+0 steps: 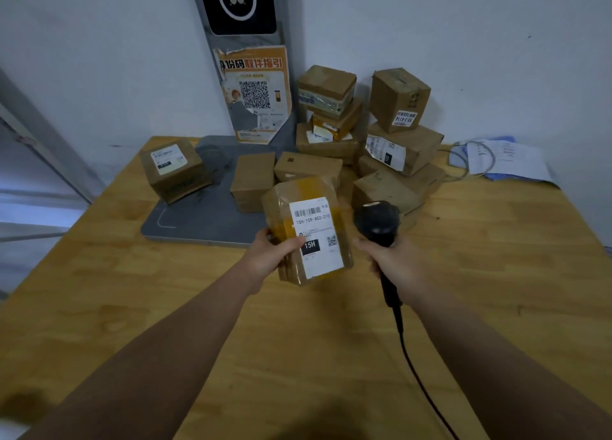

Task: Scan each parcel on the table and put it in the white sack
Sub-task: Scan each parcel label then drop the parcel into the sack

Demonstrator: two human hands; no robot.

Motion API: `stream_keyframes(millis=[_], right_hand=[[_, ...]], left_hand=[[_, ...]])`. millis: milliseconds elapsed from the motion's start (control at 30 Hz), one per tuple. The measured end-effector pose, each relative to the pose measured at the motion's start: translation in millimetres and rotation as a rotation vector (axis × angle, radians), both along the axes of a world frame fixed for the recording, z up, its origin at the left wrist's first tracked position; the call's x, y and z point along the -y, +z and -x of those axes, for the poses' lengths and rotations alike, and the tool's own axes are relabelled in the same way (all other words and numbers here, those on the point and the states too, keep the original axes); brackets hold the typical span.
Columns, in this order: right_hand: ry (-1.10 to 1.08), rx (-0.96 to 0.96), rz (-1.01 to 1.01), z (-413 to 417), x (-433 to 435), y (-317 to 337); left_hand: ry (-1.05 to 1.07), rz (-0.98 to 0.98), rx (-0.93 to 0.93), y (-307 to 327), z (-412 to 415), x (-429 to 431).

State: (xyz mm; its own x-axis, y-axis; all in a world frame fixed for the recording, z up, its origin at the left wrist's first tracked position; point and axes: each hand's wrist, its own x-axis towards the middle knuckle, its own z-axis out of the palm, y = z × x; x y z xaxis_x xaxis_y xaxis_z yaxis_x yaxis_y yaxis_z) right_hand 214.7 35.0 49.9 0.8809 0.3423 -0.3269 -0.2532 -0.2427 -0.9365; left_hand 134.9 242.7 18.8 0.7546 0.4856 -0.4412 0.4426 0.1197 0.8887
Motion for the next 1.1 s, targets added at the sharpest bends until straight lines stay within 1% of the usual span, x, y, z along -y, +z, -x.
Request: stream_keyframes(millis=[67, 167, 233, 433, 733, 900, 1100], right_hand=[[0.081, 0.056, -0.015, 12, -3, 4], [0.146, 0.062, -0.051, 30, -8, 10], [0.155, 0.047, -0.058, 37, -10, 10], [0.196, 0.043, 0.039, 45, -13, 7], [0.236, 0.057, 0.06, 42, -14, 11], [0.247, 0.048, 0.045, 42, -15, 9], [0.298, 0.014, -0.045, 51, -17, 13]], left_hand=[[0.058, -0.008, 0.02, -6, 6, 0], [0.085, -0.03, 0.028, -11, 11, 0], [0.095, -0.044, 0.023, -14, 12, -1], [0.098, -0.063, 0.006, -15, 13, -2], [0.091, -0.072, -0.009, -17, 12, -4], [0.093, -0.068, -0.016, -17, 13, -6], [0.137, -0.098, 0.008, 0, 35, -2]])
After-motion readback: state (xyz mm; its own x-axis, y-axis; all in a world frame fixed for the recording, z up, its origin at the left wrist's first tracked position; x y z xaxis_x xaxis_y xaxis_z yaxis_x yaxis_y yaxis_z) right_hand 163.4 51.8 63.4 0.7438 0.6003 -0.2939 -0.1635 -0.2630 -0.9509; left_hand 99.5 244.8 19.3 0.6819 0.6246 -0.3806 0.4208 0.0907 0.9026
